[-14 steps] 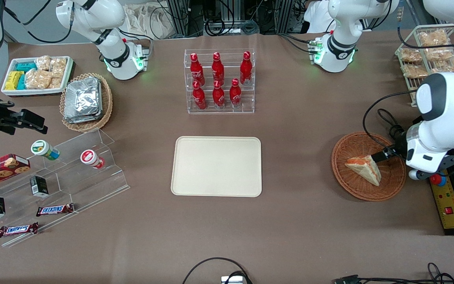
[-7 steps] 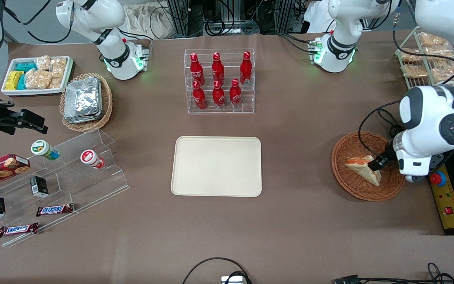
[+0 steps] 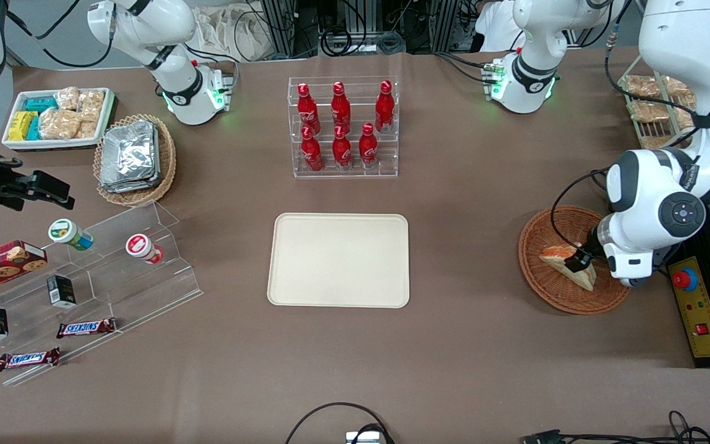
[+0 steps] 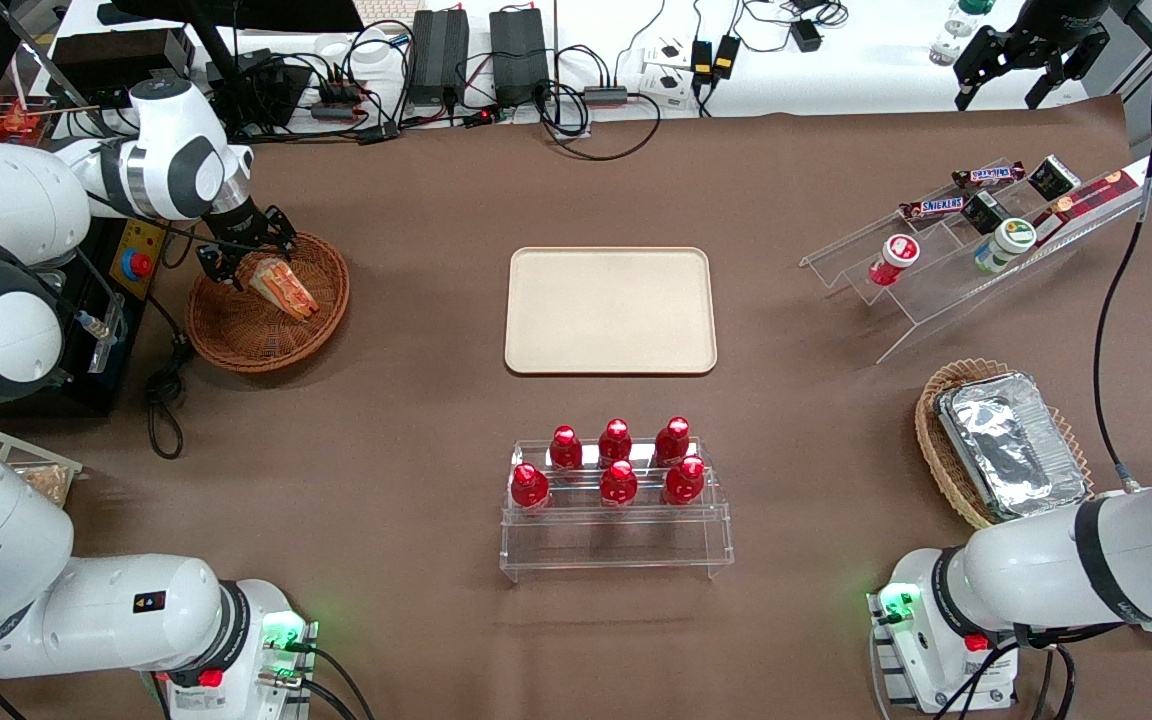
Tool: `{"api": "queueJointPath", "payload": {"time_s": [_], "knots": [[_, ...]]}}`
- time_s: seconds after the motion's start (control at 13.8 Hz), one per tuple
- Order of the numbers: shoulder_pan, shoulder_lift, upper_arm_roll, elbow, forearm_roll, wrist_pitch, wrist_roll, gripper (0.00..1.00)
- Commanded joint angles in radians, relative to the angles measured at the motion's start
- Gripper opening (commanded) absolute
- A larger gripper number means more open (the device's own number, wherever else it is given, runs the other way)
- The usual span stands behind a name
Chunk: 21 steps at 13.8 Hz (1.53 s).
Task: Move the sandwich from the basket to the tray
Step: 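Lower the open left gripper around the sandwich and close it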
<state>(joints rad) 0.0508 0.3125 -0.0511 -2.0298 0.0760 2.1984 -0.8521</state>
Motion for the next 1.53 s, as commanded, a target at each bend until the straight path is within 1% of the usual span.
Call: {"api": "queueJointPath", "payload": {"time_s": [0.0,0.15,0.36,0.44,0.51,0.65,0.73,0.8,0.95,1.24,1.45], "knots": [[0.003,-0.009,0.000,-0.075,0.016,0.094,-0.025,1.00],[0.003,-0.007,0.004,-0.116,0.016,0.159,-0.025,1.00],[0.001,0.020,0.004,-0.110,0.015,0.185,-0.025,1.00],[0.001,0.026,0.005,-0.107,0.014,0.194,-0.027,0.95],[0.001,0.030,0.005,-0.104,0.013,0.195,-0.027,0.79],[0.003,0.025,0.014,-0.090,0.013,0.195,-0.071,0.30],[0.001,0.026,0.013,-0.080,0.014,0.193,-0.093,0.12],[0.001,0.023,0.013,-0.072,0.016,0.185,-0.094,0.00],[0.000,0.014,0.013,-0.052,0.018,0.155,-0.088,0.00],[-0.003,0.017,0.010,0.054,0.018,0.015,-0.082,0.00],[-0.006,0.017,0.008,0.170,0.018,-0.147,-0.074,0.00]]}}
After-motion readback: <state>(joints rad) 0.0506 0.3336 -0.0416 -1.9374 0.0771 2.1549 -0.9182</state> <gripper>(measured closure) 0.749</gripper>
